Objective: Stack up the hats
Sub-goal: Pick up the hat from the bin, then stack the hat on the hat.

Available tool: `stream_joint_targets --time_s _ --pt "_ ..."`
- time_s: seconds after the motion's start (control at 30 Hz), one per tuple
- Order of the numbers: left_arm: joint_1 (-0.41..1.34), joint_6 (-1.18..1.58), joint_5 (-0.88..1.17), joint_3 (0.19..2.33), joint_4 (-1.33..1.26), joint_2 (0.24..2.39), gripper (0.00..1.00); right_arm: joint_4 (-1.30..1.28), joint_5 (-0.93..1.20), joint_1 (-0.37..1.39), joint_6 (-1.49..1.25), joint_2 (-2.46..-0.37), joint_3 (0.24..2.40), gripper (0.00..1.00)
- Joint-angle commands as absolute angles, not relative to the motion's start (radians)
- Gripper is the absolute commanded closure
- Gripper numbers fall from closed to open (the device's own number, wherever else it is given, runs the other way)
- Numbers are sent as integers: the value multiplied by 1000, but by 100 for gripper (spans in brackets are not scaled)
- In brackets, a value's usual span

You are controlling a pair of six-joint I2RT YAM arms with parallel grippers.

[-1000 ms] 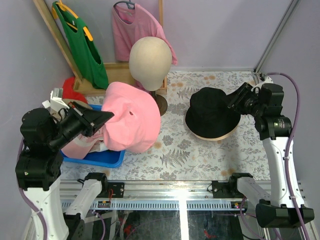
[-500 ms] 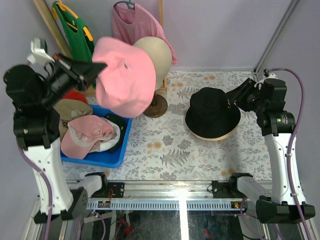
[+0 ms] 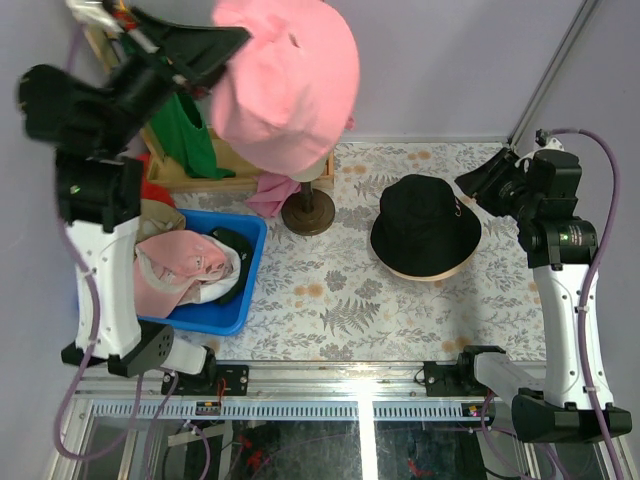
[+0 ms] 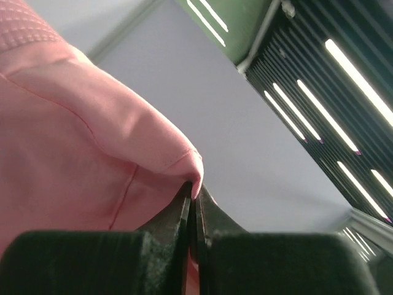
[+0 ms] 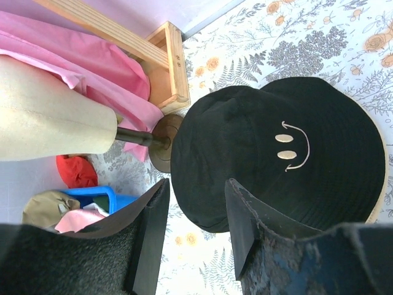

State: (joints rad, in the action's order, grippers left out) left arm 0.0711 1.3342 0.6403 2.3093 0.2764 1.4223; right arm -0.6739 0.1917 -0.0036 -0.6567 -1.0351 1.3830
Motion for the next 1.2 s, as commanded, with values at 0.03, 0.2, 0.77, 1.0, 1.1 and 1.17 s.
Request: stream_joint_targets --time_s 0.03,0.2,0.77,1.0,1.1,1.17 --pt "376 1134 542 2319 225 1528 100 -701 157 0 -661 -1039 1456 52" --pt "561 994 452 2300 267 1598 100 -749 115 -1 -644 -1032 1498 52" --pt "753 866 320 2094 309 1722 100 -778 -103 -2 -661 -875 1399 48" --pt "765 823 328 2074 381 1794 100 -741 -101 -2 -670 -849 1318 47" --pt "764 803 315 2044 394 1808 100 -717 -101 -2 -679 -835 1277 47" --pt "764 785 312 2044 410 1822 100 -701 -101 -2 -683 -832 1252 47"
